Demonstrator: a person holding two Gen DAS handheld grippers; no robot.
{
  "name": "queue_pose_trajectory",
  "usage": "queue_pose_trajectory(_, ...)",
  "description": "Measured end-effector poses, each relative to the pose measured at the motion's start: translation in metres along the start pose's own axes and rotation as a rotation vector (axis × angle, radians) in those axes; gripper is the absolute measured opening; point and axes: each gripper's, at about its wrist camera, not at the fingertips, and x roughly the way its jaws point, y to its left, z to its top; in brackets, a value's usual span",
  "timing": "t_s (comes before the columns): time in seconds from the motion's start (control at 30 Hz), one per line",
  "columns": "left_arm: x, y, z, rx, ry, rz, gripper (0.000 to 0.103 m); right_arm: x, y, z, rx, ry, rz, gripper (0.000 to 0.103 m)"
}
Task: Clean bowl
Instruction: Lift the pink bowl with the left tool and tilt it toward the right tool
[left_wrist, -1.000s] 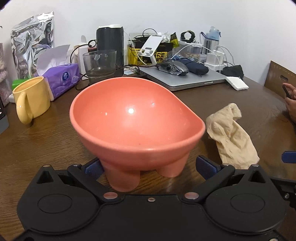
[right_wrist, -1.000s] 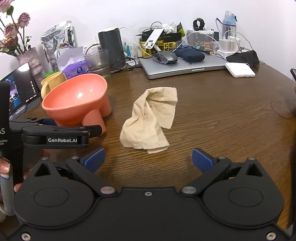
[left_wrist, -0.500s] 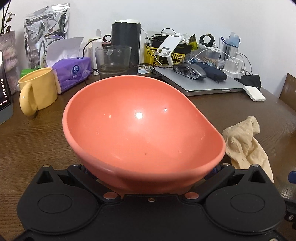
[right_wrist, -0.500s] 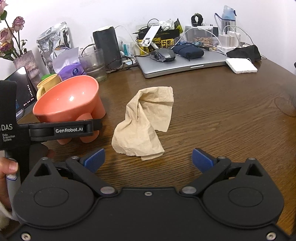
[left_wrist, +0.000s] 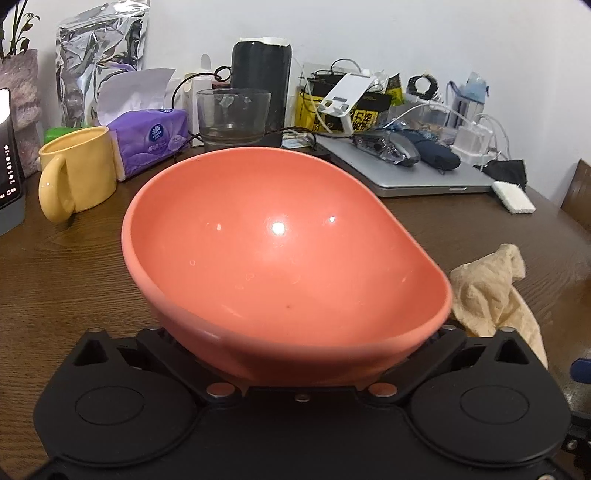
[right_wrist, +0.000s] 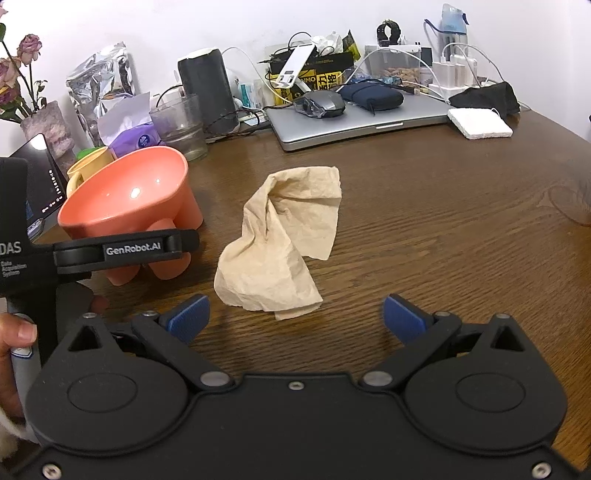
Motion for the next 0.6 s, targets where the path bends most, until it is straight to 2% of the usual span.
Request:
queue_pose_trajectory(0.33, -0.011, 0.010, -0.005, 0.056, 0.015, -0.054, 0.097, -0.007, 0.007, 0.001, -0.014, -0.011, -0.009, 0.101)
queue_pose_trajectory(0.6, -0.027, 0.022, -0.017, 0.145, 0.007, -0.115, 0.097, -0.013, 0.013, 0.002, -0.029, -0.022, -0.018, 0.101)
